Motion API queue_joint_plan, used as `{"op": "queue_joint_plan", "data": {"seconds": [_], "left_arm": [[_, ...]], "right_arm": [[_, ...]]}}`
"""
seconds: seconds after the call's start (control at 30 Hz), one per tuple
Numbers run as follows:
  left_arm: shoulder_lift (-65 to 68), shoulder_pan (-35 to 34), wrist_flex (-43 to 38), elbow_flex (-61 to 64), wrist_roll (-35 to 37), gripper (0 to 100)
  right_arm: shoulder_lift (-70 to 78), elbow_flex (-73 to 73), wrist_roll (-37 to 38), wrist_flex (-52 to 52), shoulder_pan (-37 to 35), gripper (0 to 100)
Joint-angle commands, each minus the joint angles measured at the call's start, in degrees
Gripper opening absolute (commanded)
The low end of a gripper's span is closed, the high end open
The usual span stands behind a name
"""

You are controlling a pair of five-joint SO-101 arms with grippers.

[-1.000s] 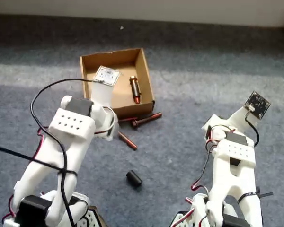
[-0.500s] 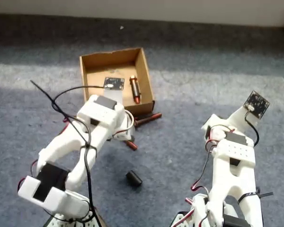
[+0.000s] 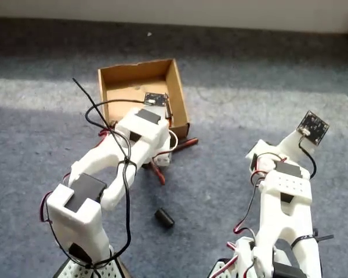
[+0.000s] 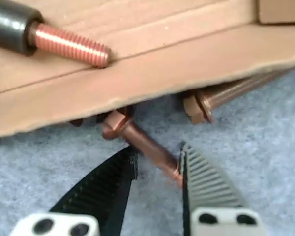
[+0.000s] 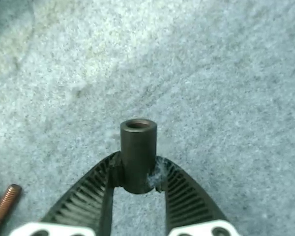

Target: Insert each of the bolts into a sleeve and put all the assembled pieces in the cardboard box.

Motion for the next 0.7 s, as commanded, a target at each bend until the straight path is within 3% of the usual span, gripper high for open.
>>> {"op": "queue_joint_plan", "data": {"seconds": [0.0,0.33,0.53,0.67], "left_arm": [[0.0,-0.3,-0.1,-1.3,-0.2,6],[-5.5,-0.1,2.8,0.2,-6.1,1],[-22.0,0.0,2.6,9.7,-6.2,1],[-35.1,-0.2,-1.4,17.9,-10.5,1]], "right_arm": [[-2.8,-2.8,0.1,-0.9,-0.5,0.5],[-2.9,-2.8,0.1,-0.8,-0.5,0.5],[-2.9,-2.8,0.1,-0.3,-0.7,0.5],[-4.5,-4.6,4.3,7.5,-4.7,0.5]]}}
